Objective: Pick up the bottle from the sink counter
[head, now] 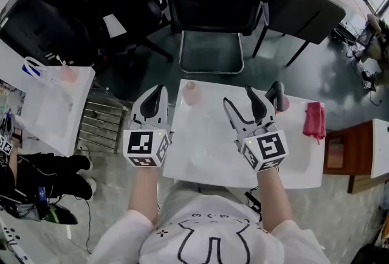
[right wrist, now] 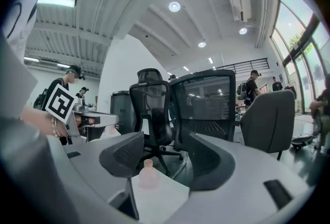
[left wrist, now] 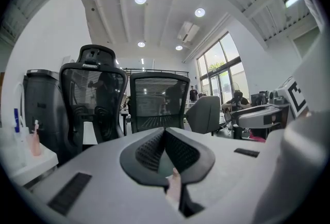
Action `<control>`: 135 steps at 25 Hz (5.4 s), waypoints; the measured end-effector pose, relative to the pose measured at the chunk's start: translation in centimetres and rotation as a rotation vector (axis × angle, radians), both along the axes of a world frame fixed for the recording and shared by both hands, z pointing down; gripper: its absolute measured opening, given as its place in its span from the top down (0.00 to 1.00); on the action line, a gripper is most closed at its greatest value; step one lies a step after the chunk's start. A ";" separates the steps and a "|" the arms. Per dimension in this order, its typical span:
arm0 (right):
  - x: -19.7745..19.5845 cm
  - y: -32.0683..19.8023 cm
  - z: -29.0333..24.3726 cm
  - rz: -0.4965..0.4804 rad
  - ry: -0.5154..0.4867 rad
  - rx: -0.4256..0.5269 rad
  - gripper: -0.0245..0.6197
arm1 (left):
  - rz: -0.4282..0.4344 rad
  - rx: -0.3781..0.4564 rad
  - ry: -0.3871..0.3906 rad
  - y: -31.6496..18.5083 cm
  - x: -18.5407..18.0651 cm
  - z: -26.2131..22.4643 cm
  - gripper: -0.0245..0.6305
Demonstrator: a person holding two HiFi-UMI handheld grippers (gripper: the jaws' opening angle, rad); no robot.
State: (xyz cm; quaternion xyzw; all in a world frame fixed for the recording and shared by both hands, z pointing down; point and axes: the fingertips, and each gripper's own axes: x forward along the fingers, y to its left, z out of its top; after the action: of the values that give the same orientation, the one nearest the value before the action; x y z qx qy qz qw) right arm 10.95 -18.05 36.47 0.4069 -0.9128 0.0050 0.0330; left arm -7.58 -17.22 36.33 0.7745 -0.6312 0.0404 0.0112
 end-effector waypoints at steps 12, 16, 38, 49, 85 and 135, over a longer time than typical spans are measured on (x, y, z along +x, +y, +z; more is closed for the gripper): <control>-5.8 -1.7 3.3 0.018 0.015 -0.054 0.54 | 0.090 -0.051 0.011 -2.8 -2.9 2.4 0.95; -7.7 -2.7 5.0 0.032 0.020 -0.071 0.54 | 0.143 -0.080 0.007 -3.9 -3.3 3.6 0.95; -15.5 -8.5 15.7 0.085 0.106 -0.182 0.59 | 0.272 -0.129 0.030 -6.9 -6.4 8.1 0.95; -15.8 -10.1 18.5 0.120 0.173 -0.216 0.65 | 0.265 -0.156 0.041 -6.8 -8.2 9.6 0.95; -14.7 -6.4 13.2 0.096 0.179 -0.204 0.75 | 0.280 -0.100 0.073 -6.4 -8.0 6.2 0.95; 5.5 3.9 -10.6 0.411 0.083 0.094 0.75 | 0.273 0.233 0.000 -0.5 1.7 -9.8 0.95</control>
State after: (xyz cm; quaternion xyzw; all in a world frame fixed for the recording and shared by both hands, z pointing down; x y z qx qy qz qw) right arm 16.46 -14.17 25.87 0.5856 -0.8077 -0.0476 0.0499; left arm -5.90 -17.69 26.51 0.8491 -0.5206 -0.0319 -0.0841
